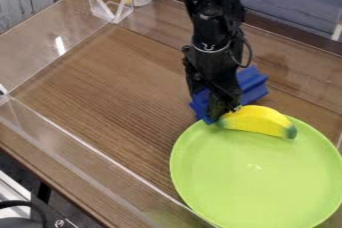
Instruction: Put the blue object in the green plate
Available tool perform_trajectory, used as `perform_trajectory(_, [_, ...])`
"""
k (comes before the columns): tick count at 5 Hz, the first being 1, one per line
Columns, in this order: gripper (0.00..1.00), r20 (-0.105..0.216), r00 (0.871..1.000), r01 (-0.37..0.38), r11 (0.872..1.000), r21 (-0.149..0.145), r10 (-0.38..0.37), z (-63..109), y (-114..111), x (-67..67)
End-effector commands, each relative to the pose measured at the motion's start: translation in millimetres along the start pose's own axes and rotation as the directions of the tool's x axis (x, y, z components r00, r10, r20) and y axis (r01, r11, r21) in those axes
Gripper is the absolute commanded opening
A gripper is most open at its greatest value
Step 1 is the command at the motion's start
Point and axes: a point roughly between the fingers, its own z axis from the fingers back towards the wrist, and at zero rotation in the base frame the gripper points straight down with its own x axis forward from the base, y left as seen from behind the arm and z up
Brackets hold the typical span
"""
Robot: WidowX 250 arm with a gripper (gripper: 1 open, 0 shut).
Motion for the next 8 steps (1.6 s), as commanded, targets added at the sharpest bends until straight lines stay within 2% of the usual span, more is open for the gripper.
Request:
perform_trajectory(1, [0.0,-0.174,0.984,0.017,0.998,-0.065,-0.028,-29.3,-26.7,-49.1])
perform_trajectory(2, [0.0,-0.176,0.984,0.023,0.997,-0.069,-0.035,-28.1,-31.6,-51.3])
perform_trajectory(5, [0.0,-0.183,0.982,-0.062,0.997,-0.052,0.052,-21.8,-9.4,-61.2])
perform_trajectory(8, [0.0,-0.192,0.974,-0.133,0.991,-0.035,0.123,-19.4,12.3,-68.8])
